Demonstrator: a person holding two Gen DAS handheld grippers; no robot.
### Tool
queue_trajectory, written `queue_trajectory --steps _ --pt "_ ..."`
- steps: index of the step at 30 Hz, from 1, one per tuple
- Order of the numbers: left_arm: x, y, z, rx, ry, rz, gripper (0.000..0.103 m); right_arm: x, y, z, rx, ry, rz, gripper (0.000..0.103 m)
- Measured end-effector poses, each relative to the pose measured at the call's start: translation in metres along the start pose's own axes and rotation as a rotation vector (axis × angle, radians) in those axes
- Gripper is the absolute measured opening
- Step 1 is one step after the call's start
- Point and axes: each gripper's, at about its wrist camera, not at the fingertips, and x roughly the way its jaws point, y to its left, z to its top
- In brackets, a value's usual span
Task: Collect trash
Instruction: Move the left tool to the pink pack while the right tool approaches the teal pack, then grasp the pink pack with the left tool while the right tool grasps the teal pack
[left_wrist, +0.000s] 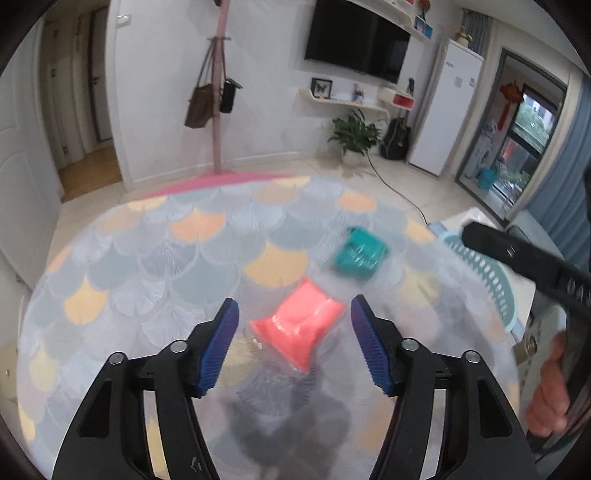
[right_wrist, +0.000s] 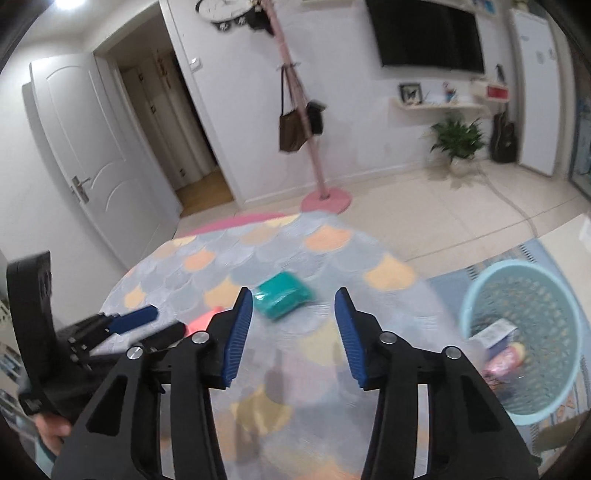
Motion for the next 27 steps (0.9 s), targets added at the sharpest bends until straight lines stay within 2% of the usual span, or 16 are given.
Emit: queue_trajectory --steps 8,14,16,18,21,22,23,24,27 --pt "0.030 0.000 -0.007 0.043 0.046 -0.049 0.067 0.050 0.009 0.000 0.026 0.098 0.027 0.042" --pt "0.036 -0.008 -0.016 0.070 0.054 -0.014 0.064 0.072 0.007 -0.001 0.042 0.156 0.044 0.042" --pt "0.035 -0.008 -0.017 0.070 0.047 -0.010 0.059 0.079 0.009 -0.003 0.037 0.169 0.041 0.042" --pt "0.035 -0.004 -0.017 0.053 0.042 -0.008 0.048 0.083 0.011 -0.003 0.036 0.176 0.041 0.043" --pt "0.033 0.006 -0.016 0.003 0.028 -0.033 0.039 0.090 0.011 -0.003 0.050 0.186 0.042 0.044" --pt "0.032 0.010 -0.016 -0.016 0.024 -0.044 0.033 0.093 0.011 -0.003 0.054 0.189 0.041 0.044" --pt "0.032 0.013 -0.016 -0.036 0.022 -0.054 0.022 0.095 0.011 -0.003 0.057 0.192 0.039 0.046" --pt "0.033 0.018 -0.016 -0.061 0.025 -0.070 0.018 0.097 0.011 -0.003 0.060 0.194 0.038 0.048" --pt "0.032 0.026 -0.016 -0.096 0.016 -0.086 0.018 0.103 0.014 -0.001 0.064 0.190 0.033 0.053"
